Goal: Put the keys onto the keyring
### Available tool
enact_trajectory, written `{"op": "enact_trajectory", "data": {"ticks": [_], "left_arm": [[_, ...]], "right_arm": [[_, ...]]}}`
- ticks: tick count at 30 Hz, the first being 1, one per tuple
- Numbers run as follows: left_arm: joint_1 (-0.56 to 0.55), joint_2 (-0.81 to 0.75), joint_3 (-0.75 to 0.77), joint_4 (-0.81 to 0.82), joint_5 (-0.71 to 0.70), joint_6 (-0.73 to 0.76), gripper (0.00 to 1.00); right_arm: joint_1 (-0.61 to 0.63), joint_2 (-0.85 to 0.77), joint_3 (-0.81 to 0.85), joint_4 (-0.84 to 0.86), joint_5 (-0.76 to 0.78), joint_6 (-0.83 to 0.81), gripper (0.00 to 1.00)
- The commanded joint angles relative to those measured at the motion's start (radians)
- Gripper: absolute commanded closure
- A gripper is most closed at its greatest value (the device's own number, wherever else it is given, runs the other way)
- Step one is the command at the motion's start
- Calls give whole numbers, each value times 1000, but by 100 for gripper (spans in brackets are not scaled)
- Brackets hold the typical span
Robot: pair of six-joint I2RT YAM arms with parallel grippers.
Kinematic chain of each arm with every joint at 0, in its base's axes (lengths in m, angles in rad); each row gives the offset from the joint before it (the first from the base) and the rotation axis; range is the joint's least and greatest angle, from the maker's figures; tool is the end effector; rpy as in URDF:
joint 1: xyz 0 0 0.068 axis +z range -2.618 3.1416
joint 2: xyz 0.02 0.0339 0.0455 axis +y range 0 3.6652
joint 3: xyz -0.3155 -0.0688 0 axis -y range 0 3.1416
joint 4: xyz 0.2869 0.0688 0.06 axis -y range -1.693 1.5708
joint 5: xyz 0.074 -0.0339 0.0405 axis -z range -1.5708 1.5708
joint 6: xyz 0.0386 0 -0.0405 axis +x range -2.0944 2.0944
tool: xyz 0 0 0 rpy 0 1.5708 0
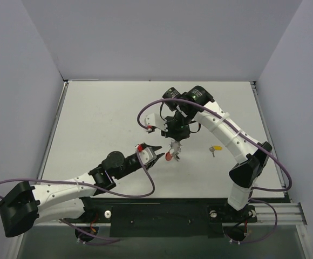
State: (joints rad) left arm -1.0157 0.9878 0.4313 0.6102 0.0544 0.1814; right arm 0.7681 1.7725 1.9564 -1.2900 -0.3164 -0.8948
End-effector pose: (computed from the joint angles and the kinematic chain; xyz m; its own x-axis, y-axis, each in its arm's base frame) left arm 0.1215 -0.2000 0.2823 0.1861 0.0418 -0.9816 0.8577 0.4805 0.1830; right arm 0.2822 0.2893 0.4351 0.1910 -0.8462 -0.4974 -0.9774 -0.1175 -0.1756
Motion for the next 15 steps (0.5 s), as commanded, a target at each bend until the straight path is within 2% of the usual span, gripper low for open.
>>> {"op": "enact_trajectory", "data": {"ticks": [1, 6, 8, 12, 15], "left_arm": [[-4, 83, 40, 182, -96, 75, 61], [-1, 120, 46, 302, -111, 60, 63], [-1, 109, 34, 333, -61, 29, 64], [-3, 22, 15, 284, -27, -91, 62], [-3, -32, -2, 205, -28, -175, 55]], "right_arm": [[23, -1, 30, -279, 40, -1, 100], [22, 4, 21, -279, 27, -6, 100], [22, 4, 24, -279, 19, -6, 100], [11, 11, 26, -272, 7, 2, 100], [-3, 16, 25, -267, -6, 13, 100]]}}
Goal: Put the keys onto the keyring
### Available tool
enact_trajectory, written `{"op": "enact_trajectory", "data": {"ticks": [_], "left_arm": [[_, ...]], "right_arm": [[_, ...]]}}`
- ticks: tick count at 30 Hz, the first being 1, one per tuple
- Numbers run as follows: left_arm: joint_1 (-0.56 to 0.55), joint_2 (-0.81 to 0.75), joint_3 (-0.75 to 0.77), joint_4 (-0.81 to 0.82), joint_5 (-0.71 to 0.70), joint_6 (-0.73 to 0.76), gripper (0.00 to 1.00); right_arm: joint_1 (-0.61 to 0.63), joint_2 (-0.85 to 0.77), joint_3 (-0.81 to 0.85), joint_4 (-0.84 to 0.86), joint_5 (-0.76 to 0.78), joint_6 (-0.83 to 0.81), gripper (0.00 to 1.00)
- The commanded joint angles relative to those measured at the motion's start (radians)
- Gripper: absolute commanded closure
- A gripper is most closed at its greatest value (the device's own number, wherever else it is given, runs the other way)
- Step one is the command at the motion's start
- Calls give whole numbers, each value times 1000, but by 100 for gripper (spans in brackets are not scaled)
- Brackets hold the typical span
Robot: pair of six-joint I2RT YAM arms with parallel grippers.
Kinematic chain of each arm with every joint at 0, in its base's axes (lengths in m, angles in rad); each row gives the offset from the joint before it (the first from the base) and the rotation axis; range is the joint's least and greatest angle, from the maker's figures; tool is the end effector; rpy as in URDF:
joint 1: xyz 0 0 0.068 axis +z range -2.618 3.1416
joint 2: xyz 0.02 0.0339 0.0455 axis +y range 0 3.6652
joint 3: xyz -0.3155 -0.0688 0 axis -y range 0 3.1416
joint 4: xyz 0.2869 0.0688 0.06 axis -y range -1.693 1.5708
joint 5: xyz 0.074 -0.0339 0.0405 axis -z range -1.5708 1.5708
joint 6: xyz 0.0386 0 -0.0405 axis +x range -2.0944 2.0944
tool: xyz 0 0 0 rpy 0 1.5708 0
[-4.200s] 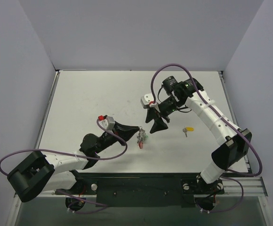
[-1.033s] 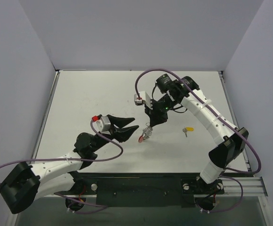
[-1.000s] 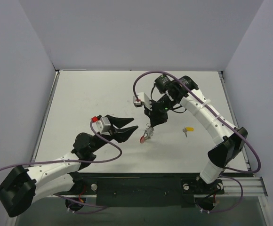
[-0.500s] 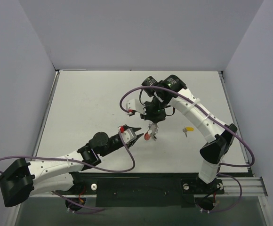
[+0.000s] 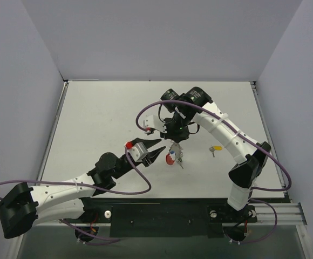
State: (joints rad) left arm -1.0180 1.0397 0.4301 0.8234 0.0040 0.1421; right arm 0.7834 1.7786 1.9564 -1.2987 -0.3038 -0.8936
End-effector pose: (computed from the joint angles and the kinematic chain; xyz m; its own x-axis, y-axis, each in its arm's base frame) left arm 0.1258 -0.2042 0.2944 0.2311 -0.1049 -0.9673 0.8287 0.5421 0.1392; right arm 0.2788 0.2940 0.4322 0.1968 -0.8535 -0.4824 -0.9769 -0.1291 -0.1701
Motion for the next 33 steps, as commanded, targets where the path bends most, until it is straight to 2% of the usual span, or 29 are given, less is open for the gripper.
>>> {"op": "enact_trajectory", "data": {"ticks": [1, 6, 21, 29, 33], "left_arm": [[-4, -92, -1, -21, 11, -191, 54], [-60, -46, 13, -79, -74, -219, 48], [-94, 140, 142, -128, -163, -180, 49], [-120, 195, 216, -248, -243, -148, 64], [-125, 217, 249, -294, -265, -148, 79]], "right_arm": [[-18, 13, 27, -255, -26, 15, 100], [-30, 21, 26, -244, -46, 39, 100], [-49, 21, 15, -229, -72, 58, 100], [-55, 19, 3, -221, -80, 65, 100], [-58, 18, -4, -214, -81, 70, 100]]}}
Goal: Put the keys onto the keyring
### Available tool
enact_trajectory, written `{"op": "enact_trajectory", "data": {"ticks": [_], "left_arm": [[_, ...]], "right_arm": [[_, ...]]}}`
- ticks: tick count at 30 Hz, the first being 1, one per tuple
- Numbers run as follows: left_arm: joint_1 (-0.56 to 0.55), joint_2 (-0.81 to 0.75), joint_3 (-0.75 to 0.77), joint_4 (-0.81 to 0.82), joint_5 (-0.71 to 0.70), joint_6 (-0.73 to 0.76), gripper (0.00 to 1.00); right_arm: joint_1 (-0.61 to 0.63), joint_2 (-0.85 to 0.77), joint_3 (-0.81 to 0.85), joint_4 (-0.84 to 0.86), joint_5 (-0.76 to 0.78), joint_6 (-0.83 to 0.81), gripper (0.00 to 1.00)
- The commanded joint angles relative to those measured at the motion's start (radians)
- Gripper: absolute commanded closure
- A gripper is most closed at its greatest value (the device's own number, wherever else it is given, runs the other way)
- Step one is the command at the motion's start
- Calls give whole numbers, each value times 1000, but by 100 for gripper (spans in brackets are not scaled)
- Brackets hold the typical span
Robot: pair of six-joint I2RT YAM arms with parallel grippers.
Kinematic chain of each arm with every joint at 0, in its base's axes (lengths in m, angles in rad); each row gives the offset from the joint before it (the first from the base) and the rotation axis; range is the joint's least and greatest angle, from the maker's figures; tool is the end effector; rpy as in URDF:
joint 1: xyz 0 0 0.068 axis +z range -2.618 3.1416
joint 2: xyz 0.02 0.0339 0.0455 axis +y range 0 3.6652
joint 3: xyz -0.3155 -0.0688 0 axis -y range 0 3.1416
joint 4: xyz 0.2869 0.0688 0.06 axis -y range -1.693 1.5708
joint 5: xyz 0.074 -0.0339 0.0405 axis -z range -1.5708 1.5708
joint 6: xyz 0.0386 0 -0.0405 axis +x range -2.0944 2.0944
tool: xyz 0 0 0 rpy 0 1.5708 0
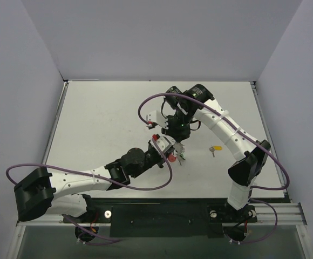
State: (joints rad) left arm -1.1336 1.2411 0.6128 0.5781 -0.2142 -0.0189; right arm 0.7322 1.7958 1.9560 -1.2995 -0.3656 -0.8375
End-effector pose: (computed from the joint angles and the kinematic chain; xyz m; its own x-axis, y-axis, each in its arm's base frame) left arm 0.1331 -0.2654 0.2863 -0.0363 0.0340 -0.9988 0.7948 0.6068 -0.0082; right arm 0.2957 0.2844 0.4261 0.0943 -0.8482 -0.5212 -0.9942 -0.0532 -0.0934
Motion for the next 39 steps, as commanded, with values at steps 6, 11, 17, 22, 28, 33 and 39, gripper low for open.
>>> {"op": "enact_trajectory", "data": {"ticks": [6, 11, 17, 22, 28, 33, 39], "left_arm": [[-14, 32, 91, -87, -74, 11, 100], [-15, 32, 104, -93, -79, -18, 100], [-44, 29, 134, -118, -200, -69, 100], [-77, 24, 139, -104, -318, -66, 100], [-114, 26, 124, -38, -393, -27, 100], [-127, 37, 119, -8, -412, -6, 100], [-129, 41, 108, 3, -372, 4, 100]], "right_arm": [[-16, -6, -12, -198, -26, 26, 100], [-28, -7, -19, -184, -36, 40, 100], [-56, -1, -46, -149, -88, 89, 100], [-77, -3, -88, -103, -124, 141, 100], [-115, -6, -115, -60, -177, 186, 100], [-131, 0, -126, -44, -240, 204, 100], [-155, 1, -123, -38, -277, 210, 100]]}}
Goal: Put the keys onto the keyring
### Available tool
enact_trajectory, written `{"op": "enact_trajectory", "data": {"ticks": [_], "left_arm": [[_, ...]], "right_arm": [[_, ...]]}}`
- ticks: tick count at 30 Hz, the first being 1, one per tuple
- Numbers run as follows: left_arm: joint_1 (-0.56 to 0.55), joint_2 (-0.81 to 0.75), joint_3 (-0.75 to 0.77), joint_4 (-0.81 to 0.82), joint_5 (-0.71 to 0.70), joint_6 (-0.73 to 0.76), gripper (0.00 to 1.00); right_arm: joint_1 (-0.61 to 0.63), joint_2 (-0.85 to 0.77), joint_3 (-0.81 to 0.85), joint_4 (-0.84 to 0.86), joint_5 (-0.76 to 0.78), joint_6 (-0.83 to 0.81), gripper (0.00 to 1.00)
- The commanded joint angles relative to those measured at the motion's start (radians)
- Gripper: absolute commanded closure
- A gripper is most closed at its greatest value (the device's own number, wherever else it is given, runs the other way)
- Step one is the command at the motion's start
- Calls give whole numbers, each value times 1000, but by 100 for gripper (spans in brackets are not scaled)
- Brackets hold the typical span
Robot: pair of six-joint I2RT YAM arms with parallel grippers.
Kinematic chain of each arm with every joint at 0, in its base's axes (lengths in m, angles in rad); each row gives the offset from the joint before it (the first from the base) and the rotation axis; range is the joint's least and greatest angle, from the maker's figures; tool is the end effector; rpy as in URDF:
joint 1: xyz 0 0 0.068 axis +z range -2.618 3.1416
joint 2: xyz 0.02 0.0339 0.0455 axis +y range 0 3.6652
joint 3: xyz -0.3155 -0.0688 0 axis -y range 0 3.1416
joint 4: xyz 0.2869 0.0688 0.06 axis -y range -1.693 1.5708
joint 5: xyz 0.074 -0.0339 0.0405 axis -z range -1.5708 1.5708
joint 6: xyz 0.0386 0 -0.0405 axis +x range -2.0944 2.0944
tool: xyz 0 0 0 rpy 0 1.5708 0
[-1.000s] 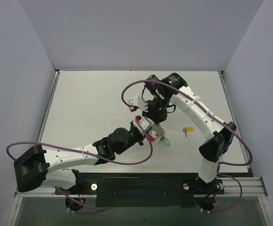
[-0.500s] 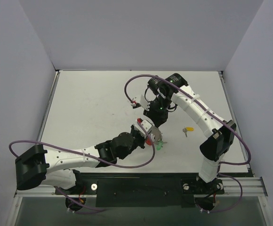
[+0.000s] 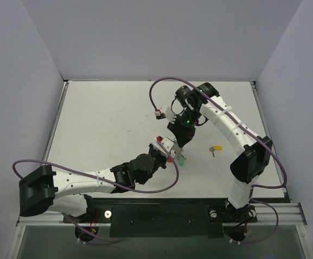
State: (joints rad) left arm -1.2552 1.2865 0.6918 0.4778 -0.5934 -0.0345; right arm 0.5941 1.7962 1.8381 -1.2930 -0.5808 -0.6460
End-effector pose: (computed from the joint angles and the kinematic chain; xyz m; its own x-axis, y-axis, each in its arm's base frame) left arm 0.1161 -0.2861 0.2929 -0.0574 0.0837 -0.9948 0.6141 0.7886 0.0309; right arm 0.3263 0.2460 0.3921 -0.2604 -0.7833 -0.5645 -0.9613 0.1562 0.2267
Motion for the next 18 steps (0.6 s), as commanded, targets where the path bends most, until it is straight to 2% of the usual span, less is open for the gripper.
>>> {"op": "enact_trajectory", "data": {"ticks": [1, 12, 18], "left_arm": [[-7, -4, 26, 104, 13, 21, 100], [-6, -41, -23, 117, 46, 30, 100], [-4, -67, -58, 150, 43, 84, 100]], "right_arm": [[-20, -1, -7, -42, -65, 19, 100], [-50, -24, -7, -29, -82, 17, 100], [-54, -40, -28, -35, -114, 5, 100]]}}
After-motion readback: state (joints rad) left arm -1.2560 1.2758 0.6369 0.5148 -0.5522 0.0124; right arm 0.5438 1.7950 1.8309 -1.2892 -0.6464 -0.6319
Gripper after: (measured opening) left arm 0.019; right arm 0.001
